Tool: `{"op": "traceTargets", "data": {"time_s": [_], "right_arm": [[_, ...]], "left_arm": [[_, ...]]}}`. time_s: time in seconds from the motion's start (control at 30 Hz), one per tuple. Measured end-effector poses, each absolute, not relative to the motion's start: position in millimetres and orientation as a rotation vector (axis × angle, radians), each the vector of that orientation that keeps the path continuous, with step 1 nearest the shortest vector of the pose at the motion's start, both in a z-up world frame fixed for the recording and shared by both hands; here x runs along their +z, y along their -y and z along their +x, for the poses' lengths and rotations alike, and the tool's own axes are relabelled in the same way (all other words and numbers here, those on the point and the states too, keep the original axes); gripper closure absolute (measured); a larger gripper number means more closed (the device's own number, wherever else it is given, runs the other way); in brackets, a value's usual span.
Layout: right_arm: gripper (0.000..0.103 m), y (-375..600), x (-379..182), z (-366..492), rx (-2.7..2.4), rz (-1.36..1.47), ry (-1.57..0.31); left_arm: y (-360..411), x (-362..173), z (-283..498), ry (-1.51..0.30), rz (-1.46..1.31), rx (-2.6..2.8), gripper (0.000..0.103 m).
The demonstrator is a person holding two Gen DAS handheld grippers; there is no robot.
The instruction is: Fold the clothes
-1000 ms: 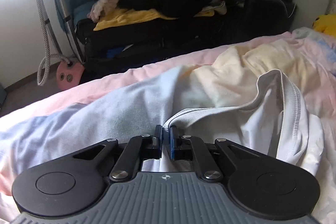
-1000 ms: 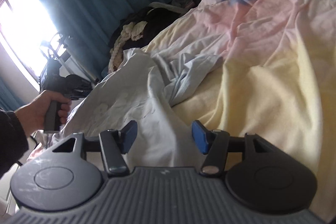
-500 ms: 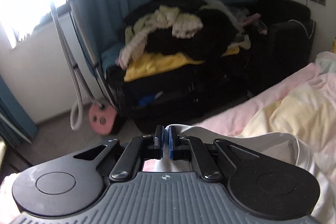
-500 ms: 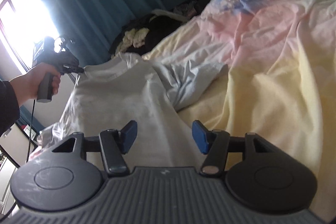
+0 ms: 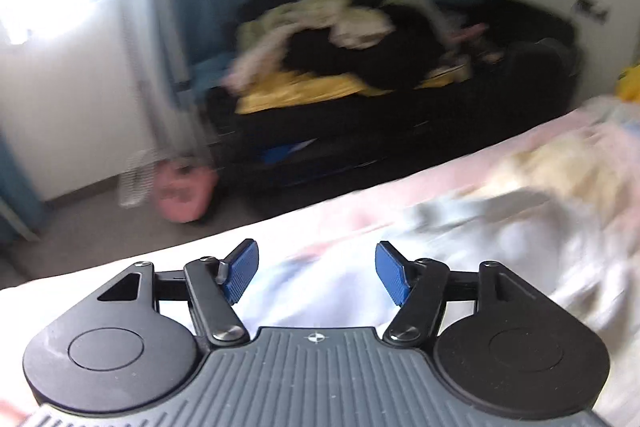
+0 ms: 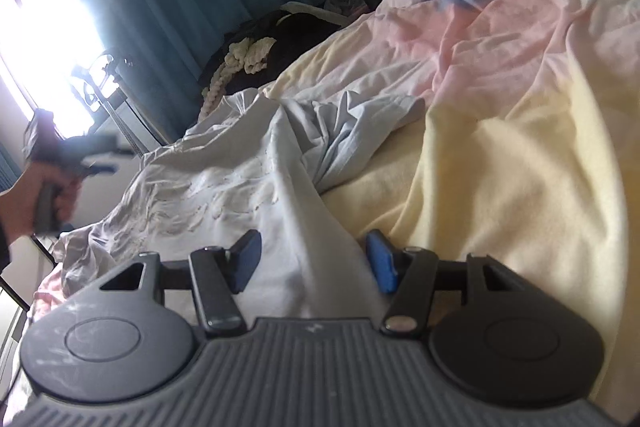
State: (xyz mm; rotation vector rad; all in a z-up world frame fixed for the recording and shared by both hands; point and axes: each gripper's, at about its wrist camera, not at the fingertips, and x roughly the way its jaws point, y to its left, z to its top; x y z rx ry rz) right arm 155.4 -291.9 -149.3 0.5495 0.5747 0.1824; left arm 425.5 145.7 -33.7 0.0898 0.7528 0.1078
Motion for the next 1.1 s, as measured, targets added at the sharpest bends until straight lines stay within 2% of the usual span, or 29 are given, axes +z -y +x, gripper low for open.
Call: {"op": "traceTargets", "data": {"time_s": [0.2,0.4,0.43,0.47,0.5,0.53,0.57,0.6,0.87,1.0,1.03,1.07,1.1], "right_arm": [[0.044,287.8,-145.0,153.0,0.183,0.531,-0.575],[0.044,282.1,-140.4,148.4,0.208,0.506,-0.575],[0.044,281.6,-140.5,147.9,0.211,0.502,-0.577],[0.044,281.2,-140.6,147.6,0.212,0.499,-0.58],[0.044,280.9,-140.7,147.4,0.212,0.498,-0.582],[0.044,281.0,-140.8,147.4,0.212,0.5,-0.584],[0.044,281.3,-140.9,147.5,0.213,0.503,-0.586],[0.044,281.7,-141.0,147.6,0.213,0.507,-0.588],[0.044,283.4,-141.8,148.0,0.219,0.537,-0.586],[0.044,281.8,-143.5,149.7,0.221,0.531,-0.592],[0.044,281.4,-144.0,150.2,0.222,0.53,-0.593],[0.044,281.0,-144.4,150.6,0.222,0.528,-0.595],[0.044,280.6,-144.8,151.0,0.223,0.527,-0.596]], "left_arm": [[-217.1,-39.8,382.3,-0.868,0.054,0.29,0.037],[-246.3,-56.3,354.2,-0.917,-0.101,0.281,0.037],[-246.8,-59.4,351.6,-0.926,-0.13,0.262,0.042],[-245.4,-60.3,349.0,-0.927,-0.151,0.245,0.061],[-242.6,-59.2,347.1,-0.925,-0.141,0.24,0.071],[-239.9,-58.0,345.2,-0.923,-0.132,0.235,0.091],[-237.1,-56.9,343.4,-0.921,-0.123,0.23,0.097],[-234.4,-55.8,341.5,-0.92,-0.113,0.225,0.098],[-247.4,19.2,345.1,-0.602,-0.137,0.371,0.098],[-248.1,-3.6,359.1,-0.61,-0.17,0.393,0.095],[-246.9,-14.3,362.1,-0.632,-0.176,0.394,0.087],[-245.6,-26.1,363.3,-0.663,-0.184,0.4,0.069],[-245.7,-36.1,362.4,-0.697,-0.199,0.397,0.058]]}}
